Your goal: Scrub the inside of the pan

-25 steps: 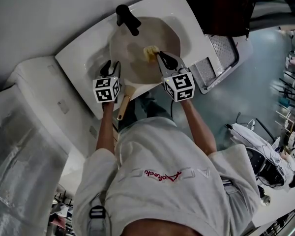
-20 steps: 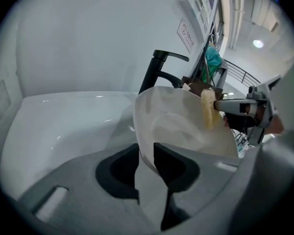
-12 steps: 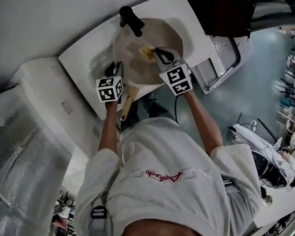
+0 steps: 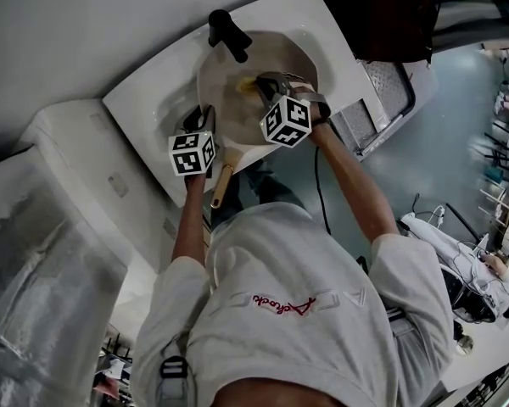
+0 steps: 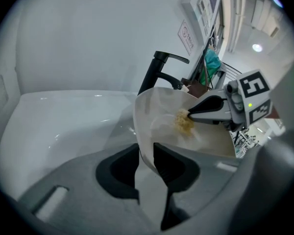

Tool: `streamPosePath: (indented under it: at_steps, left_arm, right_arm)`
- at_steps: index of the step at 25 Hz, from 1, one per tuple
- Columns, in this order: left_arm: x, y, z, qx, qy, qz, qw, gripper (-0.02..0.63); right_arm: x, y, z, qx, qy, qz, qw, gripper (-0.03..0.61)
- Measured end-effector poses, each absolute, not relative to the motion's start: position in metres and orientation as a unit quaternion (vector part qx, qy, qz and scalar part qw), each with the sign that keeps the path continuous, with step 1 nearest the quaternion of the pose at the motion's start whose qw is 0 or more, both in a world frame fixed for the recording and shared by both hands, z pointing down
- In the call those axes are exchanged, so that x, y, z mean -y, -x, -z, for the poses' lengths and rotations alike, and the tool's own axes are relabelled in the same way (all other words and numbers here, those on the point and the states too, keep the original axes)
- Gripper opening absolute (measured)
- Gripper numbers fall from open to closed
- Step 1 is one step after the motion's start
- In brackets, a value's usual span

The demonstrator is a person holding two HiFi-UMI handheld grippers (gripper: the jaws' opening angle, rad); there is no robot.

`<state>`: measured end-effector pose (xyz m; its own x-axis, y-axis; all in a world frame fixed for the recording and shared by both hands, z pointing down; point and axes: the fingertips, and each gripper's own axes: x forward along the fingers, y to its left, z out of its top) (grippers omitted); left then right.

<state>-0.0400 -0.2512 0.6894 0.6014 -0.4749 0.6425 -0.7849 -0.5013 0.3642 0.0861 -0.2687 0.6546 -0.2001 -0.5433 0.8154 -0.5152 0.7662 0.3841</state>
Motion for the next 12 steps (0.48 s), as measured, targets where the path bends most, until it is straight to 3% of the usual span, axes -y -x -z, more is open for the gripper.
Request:
streamPosePath:
  at_steps: [12]
  left_arm:
    - [0.251,0.040,-0.689,0.376,-0.835,-0.232,0.327,0.094]
  right_arm:
    - [0.318,-0.101,-0.669,0.700,-0.293,0.142,0.636,0.023]
